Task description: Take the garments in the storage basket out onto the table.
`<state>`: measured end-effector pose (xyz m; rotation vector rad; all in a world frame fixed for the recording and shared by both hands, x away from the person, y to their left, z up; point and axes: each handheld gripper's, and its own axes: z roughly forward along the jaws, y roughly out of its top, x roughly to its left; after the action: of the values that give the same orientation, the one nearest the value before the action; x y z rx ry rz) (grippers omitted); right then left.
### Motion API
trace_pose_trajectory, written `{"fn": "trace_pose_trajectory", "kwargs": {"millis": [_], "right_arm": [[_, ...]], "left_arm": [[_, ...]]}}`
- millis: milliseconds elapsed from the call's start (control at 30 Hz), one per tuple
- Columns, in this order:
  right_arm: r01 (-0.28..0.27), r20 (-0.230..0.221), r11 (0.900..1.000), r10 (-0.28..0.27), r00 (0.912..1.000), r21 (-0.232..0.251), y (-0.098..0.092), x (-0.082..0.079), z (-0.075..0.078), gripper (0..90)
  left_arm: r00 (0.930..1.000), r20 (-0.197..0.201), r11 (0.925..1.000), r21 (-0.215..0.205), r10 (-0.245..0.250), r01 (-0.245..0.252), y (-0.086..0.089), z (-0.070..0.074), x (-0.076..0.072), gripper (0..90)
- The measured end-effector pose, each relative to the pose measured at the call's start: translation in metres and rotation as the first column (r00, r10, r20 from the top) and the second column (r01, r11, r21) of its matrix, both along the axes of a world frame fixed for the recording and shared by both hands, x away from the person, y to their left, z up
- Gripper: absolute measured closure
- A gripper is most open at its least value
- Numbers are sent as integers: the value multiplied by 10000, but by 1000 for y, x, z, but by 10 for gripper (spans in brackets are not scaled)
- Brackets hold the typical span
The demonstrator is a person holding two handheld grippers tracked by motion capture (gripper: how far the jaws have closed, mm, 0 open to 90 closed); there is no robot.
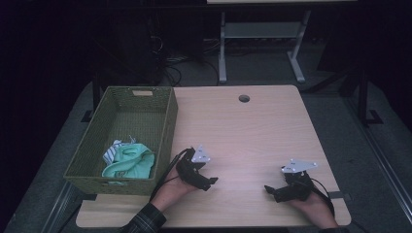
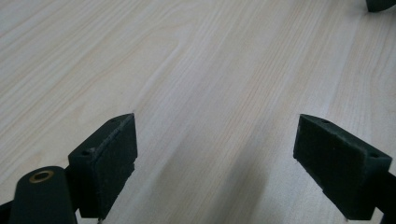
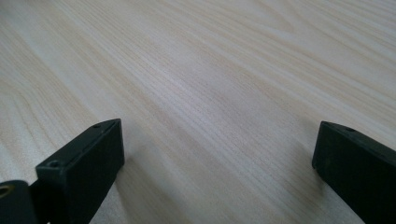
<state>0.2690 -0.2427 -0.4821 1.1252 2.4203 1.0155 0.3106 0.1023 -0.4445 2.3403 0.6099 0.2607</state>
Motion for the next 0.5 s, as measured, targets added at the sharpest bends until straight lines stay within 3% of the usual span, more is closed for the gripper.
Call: {"fn": "trace_pose_trajectory", "kwargs": {"millis": [500], "right_arm": [[-62,49,10000,62,10000,-5,0,1,0,16]], "left_arm": [[9997,200,9998,-115,167,-165,1,10,5,128]]}}
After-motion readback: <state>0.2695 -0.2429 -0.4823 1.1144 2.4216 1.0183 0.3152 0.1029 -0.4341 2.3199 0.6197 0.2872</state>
